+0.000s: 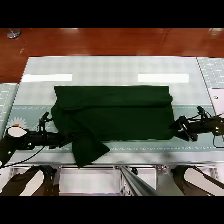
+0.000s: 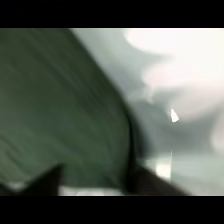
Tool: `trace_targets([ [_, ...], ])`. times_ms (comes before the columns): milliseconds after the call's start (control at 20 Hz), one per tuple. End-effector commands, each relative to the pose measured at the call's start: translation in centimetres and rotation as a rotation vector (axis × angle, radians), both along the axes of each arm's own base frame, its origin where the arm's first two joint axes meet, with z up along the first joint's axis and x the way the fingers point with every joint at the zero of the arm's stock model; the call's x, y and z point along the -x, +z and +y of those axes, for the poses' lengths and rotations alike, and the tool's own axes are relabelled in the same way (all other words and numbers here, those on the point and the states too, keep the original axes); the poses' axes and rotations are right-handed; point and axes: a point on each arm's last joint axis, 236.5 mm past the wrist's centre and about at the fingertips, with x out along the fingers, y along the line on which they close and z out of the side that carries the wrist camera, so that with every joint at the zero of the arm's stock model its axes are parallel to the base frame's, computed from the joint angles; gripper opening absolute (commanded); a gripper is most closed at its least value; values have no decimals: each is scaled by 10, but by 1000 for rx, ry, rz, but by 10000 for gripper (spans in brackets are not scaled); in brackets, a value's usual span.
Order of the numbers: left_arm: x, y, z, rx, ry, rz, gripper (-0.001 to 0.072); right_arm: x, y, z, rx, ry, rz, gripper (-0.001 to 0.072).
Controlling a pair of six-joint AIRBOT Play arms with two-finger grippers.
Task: Fold the shirts.
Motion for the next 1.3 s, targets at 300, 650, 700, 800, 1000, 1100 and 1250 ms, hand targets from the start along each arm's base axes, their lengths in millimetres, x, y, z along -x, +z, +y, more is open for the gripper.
trace_targets([
  [300,-95,76,44,-59,51,-276,15,-94,70,-15,72,106,-260,33],
  [650,-190,68,50,-76,14,-271,15,-191,73,7,68,122,-369,33],
  [700,-204,64,50,-72,10,-261,15,-202,70,7,73,113,-366,33],
  [800,-231,59,54,-60,32,-237,15,-221,66,3,68,89,-357,33],
  [1000,-274,58,62,-55,44,-250,15,-251,61,-4,66,69,-362,33],
  [1100,-287,54,64,-54,45,-252,15,-255,50,0,49,75,-344,33],
  [1250,-293,47,62,-58,45,-254,15,-253,32,3,33,75,-307,34],
])
